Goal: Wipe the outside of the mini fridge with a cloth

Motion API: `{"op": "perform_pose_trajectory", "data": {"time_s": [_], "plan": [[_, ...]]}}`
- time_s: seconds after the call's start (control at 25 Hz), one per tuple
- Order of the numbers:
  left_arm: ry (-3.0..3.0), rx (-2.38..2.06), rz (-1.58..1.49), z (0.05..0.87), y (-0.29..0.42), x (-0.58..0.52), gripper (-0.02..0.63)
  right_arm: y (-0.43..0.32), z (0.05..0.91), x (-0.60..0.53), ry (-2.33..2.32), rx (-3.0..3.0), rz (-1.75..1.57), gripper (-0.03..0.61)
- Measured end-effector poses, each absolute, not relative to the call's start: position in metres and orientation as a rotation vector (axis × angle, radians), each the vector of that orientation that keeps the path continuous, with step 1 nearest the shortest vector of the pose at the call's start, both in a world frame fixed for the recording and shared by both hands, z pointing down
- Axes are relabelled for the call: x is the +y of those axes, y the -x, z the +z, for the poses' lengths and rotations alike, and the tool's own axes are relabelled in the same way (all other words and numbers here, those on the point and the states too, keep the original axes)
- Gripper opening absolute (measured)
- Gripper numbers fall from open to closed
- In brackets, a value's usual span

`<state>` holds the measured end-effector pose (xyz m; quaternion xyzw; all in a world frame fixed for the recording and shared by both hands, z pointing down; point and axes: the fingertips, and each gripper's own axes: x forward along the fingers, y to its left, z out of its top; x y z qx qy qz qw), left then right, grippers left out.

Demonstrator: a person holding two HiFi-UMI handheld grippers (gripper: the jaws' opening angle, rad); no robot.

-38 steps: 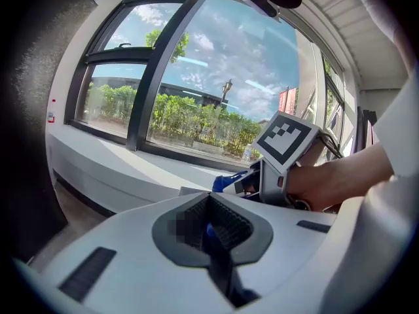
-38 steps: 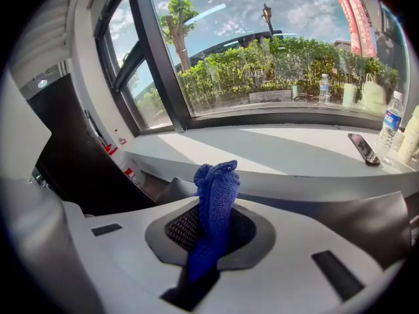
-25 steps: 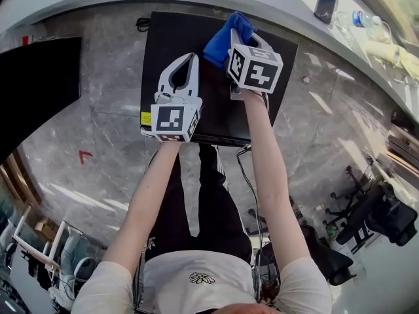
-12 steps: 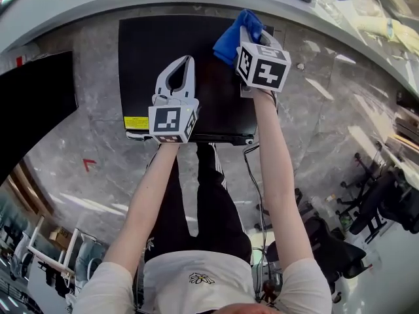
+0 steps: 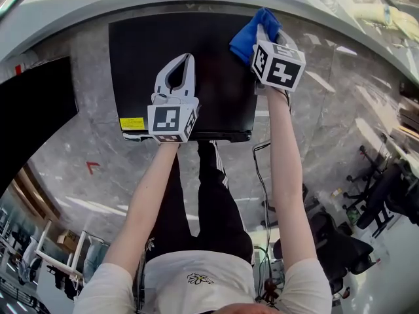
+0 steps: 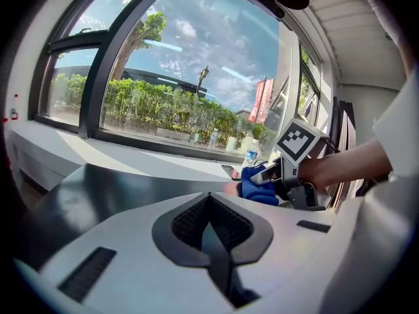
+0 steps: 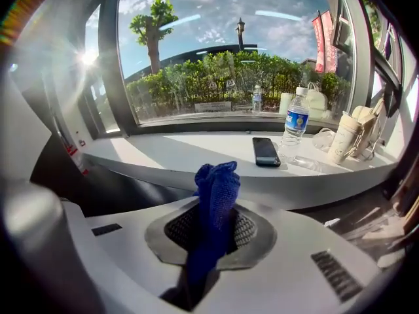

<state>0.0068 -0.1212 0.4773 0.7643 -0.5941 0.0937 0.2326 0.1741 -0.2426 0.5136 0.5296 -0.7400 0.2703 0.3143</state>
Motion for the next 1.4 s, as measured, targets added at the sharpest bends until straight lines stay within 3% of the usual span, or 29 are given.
{"op": "perform_pose_trajectory", "data": {"time_s": [0.76,0.96,1.4], "plan": [[-2.028,-1.710,0.218,0.475,0.034,-0.100,0.005,-0.200,0.498,-0.248,-1.496,-1.866,0.638,0.061],[-1.990,-1.768,0.202,0.465,0.066,-0.093,0.005,-0.141,0.464,-0.233,-1.441,-2.012,0.621,0.062],[-1.909,-1.875,0.165,0.452,0.158,-0.059,0.005,0.068,0.427,-0.163,-1.100,-2.323,0.706,0.061]]}}
